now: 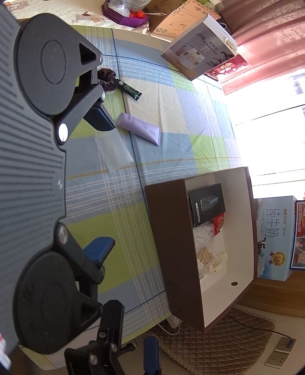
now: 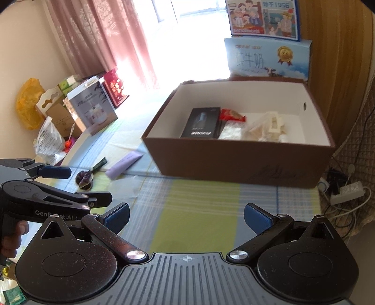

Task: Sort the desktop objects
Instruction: 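Withdraw both open tools from the brown box back over the table items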

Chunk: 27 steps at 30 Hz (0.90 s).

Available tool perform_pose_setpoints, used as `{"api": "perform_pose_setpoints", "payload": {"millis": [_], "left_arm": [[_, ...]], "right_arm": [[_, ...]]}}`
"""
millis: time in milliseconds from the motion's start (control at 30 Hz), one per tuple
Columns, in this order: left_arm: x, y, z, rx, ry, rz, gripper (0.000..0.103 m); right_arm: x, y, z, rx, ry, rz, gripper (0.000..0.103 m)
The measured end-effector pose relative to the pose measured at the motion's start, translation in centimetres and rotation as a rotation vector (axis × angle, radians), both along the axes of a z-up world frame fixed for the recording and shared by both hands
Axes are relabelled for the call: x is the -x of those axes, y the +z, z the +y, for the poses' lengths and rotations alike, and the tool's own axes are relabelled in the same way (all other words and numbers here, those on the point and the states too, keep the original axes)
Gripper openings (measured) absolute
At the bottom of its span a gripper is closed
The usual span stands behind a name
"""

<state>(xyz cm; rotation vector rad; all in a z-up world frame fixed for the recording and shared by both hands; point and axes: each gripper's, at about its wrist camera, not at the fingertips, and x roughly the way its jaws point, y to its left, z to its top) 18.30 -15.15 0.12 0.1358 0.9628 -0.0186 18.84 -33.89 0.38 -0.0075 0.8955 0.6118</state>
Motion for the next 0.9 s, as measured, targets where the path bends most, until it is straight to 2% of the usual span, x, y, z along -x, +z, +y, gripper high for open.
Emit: {"api": "perform_pose_setpoints", "payload": {"millis": [533,900], "left_arm": [[3.7,-0.6,7.0,-0.004,0.073,0.02,0.095],[5.0,-1.8,12.4,-0.006,0.129,0.026,0.095]], "right_arm": [[2.4,-0.7,6.3,-0.002,0.072,0.02,0.101],[3.2,-3.2,10.5,-0.003,0.072,0.057,0.101]]}}
